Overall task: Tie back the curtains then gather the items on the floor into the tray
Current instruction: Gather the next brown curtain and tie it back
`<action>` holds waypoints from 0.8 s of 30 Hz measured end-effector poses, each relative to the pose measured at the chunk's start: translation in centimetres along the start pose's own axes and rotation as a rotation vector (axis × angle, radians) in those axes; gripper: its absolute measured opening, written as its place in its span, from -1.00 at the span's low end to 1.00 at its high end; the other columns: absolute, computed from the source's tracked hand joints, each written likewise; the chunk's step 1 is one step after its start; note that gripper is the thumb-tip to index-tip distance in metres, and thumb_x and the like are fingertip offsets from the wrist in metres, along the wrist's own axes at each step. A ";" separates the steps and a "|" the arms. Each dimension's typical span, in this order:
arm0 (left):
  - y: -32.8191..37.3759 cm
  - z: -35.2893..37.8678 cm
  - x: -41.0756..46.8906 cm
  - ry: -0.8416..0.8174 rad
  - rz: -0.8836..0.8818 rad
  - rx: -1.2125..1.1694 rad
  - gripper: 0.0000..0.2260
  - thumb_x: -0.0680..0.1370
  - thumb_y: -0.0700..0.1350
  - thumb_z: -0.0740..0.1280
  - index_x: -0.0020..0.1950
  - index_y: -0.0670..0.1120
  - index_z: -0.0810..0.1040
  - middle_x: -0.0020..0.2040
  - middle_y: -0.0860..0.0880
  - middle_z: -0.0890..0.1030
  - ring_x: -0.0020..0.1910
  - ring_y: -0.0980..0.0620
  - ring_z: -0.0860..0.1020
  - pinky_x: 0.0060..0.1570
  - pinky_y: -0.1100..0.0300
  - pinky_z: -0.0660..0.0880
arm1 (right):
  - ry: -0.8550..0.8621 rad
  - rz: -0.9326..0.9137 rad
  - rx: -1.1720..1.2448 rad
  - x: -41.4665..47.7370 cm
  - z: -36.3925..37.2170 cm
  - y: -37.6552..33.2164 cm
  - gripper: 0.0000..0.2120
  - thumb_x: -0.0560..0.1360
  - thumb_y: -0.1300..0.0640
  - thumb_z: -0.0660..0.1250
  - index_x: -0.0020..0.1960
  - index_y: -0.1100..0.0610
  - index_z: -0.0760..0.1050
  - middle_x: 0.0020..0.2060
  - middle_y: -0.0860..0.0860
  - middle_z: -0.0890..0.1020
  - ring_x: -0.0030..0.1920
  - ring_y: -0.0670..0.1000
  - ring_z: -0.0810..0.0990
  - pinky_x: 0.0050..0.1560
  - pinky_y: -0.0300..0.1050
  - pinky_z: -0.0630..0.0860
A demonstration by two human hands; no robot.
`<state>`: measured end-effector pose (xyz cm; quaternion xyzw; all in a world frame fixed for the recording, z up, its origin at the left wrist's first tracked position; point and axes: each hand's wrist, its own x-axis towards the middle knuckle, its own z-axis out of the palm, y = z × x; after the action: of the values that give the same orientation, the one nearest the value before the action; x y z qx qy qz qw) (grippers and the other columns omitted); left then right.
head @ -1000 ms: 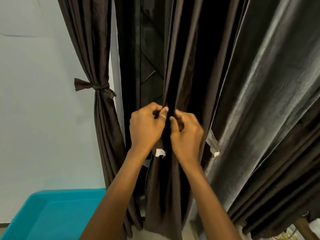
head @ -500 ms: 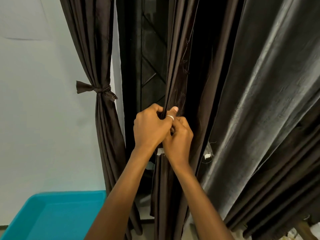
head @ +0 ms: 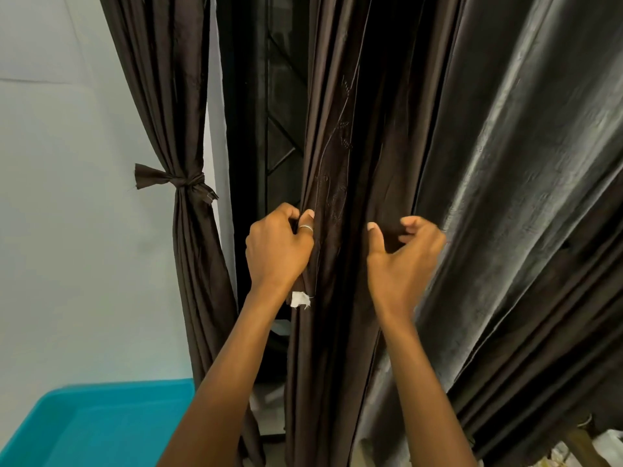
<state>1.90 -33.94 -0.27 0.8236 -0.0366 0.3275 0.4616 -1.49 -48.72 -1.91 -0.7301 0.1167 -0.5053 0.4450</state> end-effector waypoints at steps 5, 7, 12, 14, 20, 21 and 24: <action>-0.4 -0.3 0.3 -0.006 0.016 -0.013 -0.74 0.61 0.07 0.35 -0.23 0.00 0.49 -0.42 0.03 0.54 -0.41 0.07 0.53 -0.36 0.19 0.41 | -0.073 -0.046 -0.058 2.1 -0.4 1.7 -0.64 0.48 0.05 0.52 0.18 0.09 0.47 -0.02 -0.06 0.58 -0.05 -0.06 0.58 -0.02 -0.11 0.57; -0.5 -0.9 0.4 0.009 0.009 0.010 -0.75 0.61 0.07 0.35 -0.23 0.01 0.49 -0.40 0.04 0.54 -0.40 0.11 0.51 -0.39 0.24 0.33 | -0.093 -0.029 -0.050 3.5 -1.0 2.5 -0.68 0.49 0.07 0.51 0.16 0.08 0.50 -0.07 -0.04 0.62 -0.06 -0.05 0.61 0.04 0.02 0.60; -0.8 -1.3 0.9 0.007 0.010 0.024 -0.74 0.61 0.07 0.35 -0.23 0.00 0.49 -0.43 0.06 0.50 -0.43 0.13 0.48 -0.40 0.31 0.25 | -0.267 -0.010 -0.088 5.7 -1.6 3.2 -0.52 0.45 -0.05 0.55 0.28 0.08 0.50 0.11 -0.02 0.61 0.06 -0.06 0.60 0.11 -0.13 0.58; -0.7 -1.1 0.9 -0.005 0.014 0.022 -0.74 0.61 0.07 0.35 -0.22 0.00 0.49 -0.44 0.06 0.50 -0.43 0.13 0.48 -0.40 0.32 0.26 | -0.306 0.019 -0.062 5.6 -1.2 3.1 -0.49 0.45 -0.05 0.55 0.31 0.09 0.49 0.11 -0.03 0.62 0.07 -0.07 0.61 0.09 -0.16 0.57; -1.2 -1.4 1.0 0.008 0.032 0.016 -0.74 0.61 0.07 0.36 -0.22 -0.01 0.50 -0.43 0.05 0.51 -0.41 0.11 0.52 -0.40 0.33 0.30 | -0.277 0.044 -0.049 6.2 -1.6 3.5 -0.88 0.53 0.10 0.48 0.03 0.09 0.62 -0.19 -0.09 0.66 -0.11 -0.08 0.67 0.00 -0.19 0.61; -1.4 -1.7 1.2 0.017 0.028 0.021 -0.74 0.61 0.07 0.36 -0.22 -0.01 0.50 -0.43 0.04 0.51 -0.41 0.11 0.52 -0.41 0.35 0.30 | -0.248 0.064 -0.067 6.7 -1.9 3.7 -0.89 0.52 0.10 0.48 0.02 0.10 0.62 -0.19 -0.08 0.67 -0.11 -0.07 0.67 0.01 -0.18 0.61; -1.8 -2.4 1.7 0.036 0.009 0.033 -0.73 0.60 0.08 0.36 -0.23 -0.02 0.50 -0.42 0.06 0.50 -0.41 0.11 0.51 -0.42 0.39 0.29 | -0.155 0.137 -0.074 7.8 -3.1 4.2 -0.85 0.53 0.10 0.49 0.05 0.12 0.63 -0.16 -0.04 0.67 -0.13 -0.09 0.66 0.08 -0.14 0.62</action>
<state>2.66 -30.61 0.20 0.8249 -0.0266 0.3447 0.4473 0.64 -57.63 0.10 -0.7732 0.1502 -0.4107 0.4592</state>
